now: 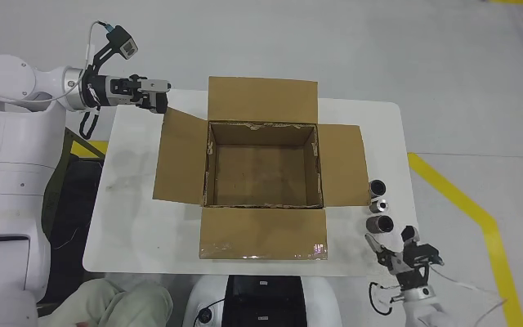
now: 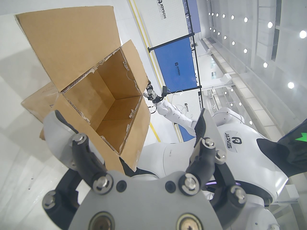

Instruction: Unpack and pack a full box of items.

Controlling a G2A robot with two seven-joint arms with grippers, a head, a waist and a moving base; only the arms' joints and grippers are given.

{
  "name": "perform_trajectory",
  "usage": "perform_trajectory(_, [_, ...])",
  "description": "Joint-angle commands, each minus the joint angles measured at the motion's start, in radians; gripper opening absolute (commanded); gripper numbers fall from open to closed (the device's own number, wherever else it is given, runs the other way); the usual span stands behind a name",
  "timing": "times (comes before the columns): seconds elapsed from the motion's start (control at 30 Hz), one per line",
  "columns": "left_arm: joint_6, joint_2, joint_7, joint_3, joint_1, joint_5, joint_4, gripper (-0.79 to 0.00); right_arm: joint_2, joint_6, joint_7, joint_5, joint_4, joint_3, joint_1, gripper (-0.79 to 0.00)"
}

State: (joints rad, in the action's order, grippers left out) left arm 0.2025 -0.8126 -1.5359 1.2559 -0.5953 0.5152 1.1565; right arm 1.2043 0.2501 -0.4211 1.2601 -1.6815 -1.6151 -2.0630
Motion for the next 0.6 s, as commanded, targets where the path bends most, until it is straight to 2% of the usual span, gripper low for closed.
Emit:
perform_trajectory(0.0, [0.000,0.000,0.000,0.000,0.000,0.000,0.000,0.000,0.000,0.004,0.026,0.001,0.025,0.005,0.029,0.000])
perform_trajectory(0.43, [0.000,0.000,0.000,0.000,0.000,0.000,0.000,0.000,0.002,0.028,0.062,-0.015,0.130,0.025,0.112,0.000])
perform_trajectory(0.57, [0.000,0.000,0.000,0.000,0.000,0.000,0.000,0.000,0.002,0.041,0.074,-0.022,0.148,0.028,0.130,-0.080])
